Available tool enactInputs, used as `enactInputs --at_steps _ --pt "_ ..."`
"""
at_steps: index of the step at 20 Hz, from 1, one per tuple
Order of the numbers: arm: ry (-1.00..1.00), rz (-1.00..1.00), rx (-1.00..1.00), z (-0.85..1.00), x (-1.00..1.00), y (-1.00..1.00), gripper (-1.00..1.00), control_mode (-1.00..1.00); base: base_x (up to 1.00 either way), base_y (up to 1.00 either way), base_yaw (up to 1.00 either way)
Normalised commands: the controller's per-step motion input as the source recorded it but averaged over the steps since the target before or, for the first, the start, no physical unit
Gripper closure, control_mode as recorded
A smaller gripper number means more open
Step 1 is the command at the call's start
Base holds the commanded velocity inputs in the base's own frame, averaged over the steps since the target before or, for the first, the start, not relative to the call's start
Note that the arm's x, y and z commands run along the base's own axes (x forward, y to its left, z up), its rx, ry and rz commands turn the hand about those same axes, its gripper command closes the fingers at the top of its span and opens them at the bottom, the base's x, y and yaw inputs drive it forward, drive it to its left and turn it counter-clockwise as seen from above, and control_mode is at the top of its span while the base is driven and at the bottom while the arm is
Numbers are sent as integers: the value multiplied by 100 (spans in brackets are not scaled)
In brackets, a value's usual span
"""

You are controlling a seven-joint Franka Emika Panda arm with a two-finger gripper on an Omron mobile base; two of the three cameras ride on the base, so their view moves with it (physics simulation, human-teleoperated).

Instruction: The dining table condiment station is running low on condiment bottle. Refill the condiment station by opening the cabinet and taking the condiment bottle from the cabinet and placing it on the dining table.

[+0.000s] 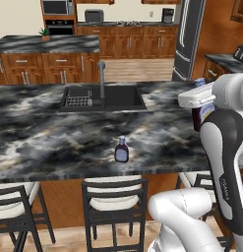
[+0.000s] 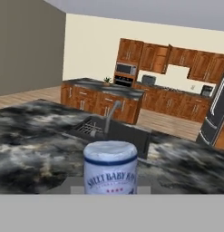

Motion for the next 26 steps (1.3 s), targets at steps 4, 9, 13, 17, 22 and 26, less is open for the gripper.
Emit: enactInputs --at_steps 4,9,13,17,22,26 --pt "-17 0 0 -20 9 0 100 -100 0 0 0" --pt "-8 5 2 -34 27 5 100 -100 0 0 0" --pt "2 34 1 -33 46 9 100 -100 0 0 0" --pt "10 50 1 -28 41 0 100 -100 0 0 0" --pt "4 48 11 -35 55 0 100 -100 0 0 0" --pt "0 31 15 -37 58 0 100 -100 0 0 0"
